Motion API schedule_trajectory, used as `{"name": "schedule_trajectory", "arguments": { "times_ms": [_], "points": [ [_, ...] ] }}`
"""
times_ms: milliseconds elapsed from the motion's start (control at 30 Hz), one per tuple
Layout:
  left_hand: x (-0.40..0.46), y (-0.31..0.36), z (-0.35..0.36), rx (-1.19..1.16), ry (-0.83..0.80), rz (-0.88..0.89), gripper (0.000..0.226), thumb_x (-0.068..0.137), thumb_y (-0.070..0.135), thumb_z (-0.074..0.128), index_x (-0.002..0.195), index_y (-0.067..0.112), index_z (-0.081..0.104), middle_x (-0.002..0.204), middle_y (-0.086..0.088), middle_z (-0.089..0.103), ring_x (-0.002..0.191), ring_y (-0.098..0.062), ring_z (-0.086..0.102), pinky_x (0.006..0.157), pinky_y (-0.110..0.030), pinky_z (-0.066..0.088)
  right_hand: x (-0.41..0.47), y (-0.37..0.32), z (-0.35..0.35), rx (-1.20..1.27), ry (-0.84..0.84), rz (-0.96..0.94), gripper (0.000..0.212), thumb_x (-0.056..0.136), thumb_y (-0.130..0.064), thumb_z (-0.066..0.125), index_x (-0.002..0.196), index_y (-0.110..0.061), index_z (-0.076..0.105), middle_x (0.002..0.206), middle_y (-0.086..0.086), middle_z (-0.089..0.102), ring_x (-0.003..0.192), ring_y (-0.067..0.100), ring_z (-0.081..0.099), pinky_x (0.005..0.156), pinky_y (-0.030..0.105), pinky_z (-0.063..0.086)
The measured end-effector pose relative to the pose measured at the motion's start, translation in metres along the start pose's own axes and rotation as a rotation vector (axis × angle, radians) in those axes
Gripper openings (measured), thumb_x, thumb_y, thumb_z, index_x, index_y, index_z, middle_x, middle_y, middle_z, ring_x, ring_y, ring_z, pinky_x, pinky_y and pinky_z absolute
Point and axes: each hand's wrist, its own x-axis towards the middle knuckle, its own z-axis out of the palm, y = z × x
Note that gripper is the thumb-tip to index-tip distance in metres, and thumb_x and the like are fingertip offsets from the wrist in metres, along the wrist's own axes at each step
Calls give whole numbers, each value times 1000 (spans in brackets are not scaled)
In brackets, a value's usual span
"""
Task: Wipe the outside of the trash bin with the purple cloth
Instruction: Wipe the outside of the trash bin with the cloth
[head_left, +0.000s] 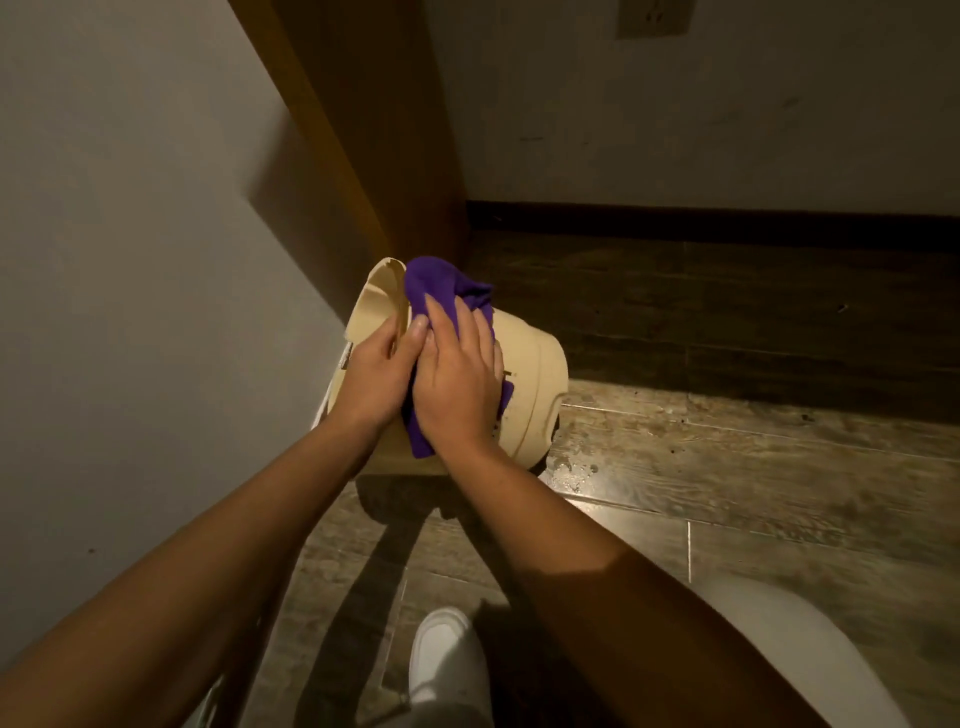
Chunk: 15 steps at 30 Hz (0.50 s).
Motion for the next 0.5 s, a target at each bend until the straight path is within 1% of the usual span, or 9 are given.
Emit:
{"name": "schedule_trajectory", "arguments": {
  "times_ms": [67,100,133,233,300,367,433,500],
  "points": [
    [0,-8,-5,40,61,37,33,100,40,56,131,28,59,107,16,71,98,1,68,79,-16,54,3,16,4,-62,-47,-22,59,105,-50,19,155,-32,45,165,4,42,156,29,26,125,54,22],
    [0,-13,-7,52,77,40,33,100,38,58,132,30,58,107,20,69,98,2,67,76,-13,53,5,26,6,-81,-54,-28,58,105,-52,21,154,-33,46,164,5,43,156,30,27,125,54,22],
    [0,-15,-10,64,84,38,33,99,38,58,132,32,57,107,22,68,98,2,67,76,-14,53,7,37,6,-97,-49,-23,57,105,-54,23,153,-33,47,163,5,43,155,30,28,124,54,23],
    [5,-19,-14,59,55,-21,31,99,42,56,130,37,56,106,23,66,100,-4,67,83,-29,55,17,73,5,-130,-21,87,55,106,-54,26,152,-32,49,162,6,44,153,31,31,122,54,28],
    [9,-18,-13,35,36,-64,33,98,45,56,129,34,58,110,20,67,103,-7,66,87,-37,56,24,97,0,-141,-4,187,56,106,-52,27,150,-27,52,159,8,48,150,32,36,116,56,37],
    [11,-15,-14,41,24,-77,40,98,46,57,133,28,60,115,15,68,107,-10,64,92,-43,54,28,115,-5,-147,11,260,55,107,-50,27,150,-25,51,155,10,50,145,32,41,109,53,44],
    [12,-12,-15,37,10,-95,42,97,47,58,135,29,59,117,15,68,107,-9,64,94,-45,53,25,133,-9,-125,33,366,52,109,-49,28,151,-27,49,151,12,52,134,34,51,100,46,47],
    [11,-10,-12,35,-8,-103,42,97,47,58,135,30,59,118,13,68,107,-10,65,94,-47,53,18,150,-16,-107,33,483,50,110,-49,28,151,-28,47,136,14,60,118,35,61,87,40,44]
  ]
}}
